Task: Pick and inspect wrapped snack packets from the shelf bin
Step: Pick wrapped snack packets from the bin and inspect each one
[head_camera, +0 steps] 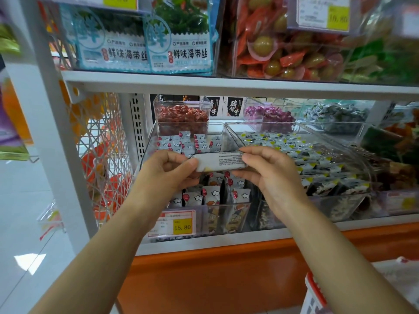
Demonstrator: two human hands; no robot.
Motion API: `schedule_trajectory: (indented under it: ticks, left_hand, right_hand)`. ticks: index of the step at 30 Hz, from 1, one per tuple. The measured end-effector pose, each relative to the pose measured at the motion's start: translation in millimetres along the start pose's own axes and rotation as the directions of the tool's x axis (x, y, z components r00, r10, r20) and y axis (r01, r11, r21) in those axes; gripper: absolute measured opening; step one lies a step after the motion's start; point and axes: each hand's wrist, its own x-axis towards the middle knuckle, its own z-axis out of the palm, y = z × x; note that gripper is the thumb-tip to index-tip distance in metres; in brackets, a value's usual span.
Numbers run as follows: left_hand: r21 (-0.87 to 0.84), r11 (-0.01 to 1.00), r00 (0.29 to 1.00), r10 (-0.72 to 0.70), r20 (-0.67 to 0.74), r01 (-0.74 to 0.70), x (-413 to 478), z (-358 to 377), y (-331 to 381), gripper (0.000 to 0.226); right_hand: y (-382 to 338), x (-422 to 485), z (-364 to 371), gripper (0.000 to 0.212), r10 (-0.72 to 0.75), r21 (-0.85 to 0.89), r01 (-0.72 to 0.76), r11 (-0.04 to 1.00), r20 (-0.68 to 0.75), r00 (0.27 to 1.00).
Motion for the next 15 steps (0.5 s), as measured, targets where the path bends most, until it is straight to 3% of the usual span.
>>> schedule_trajectory:
  ticks: [3, 11, 15]
  left_hand:
    - [-0.051, 0.999, 1.0, -0.009, 0.002, 0.009, 0.7, -0.8, -0.2, 0.013]
    - [0.08, 0.997, 1.0, 0.01, 0.018, -0.011, 0.2, 0.7, -0.4, 0.025]
    - [-0.088, 0.994, 0.998, -0.059, 0.016, 0.06, 0.1, -0.7, 0.1, 0.022]
  right_hand:
    - [0.5, 0.0, 1.1, 0.01, 0.002, -0.011, -0.002, 1.0, -0.026, 1.0]
    - [2.0, 0.0, 2.2, 0.01, -0.016, -0.007, 0.015, 1.0, -0.098, 0.995]
    - [0.5, -0.6, -0.1, 0.01, 0.011, 0.023, -0.01, 1.0, -0.036, 0.999]
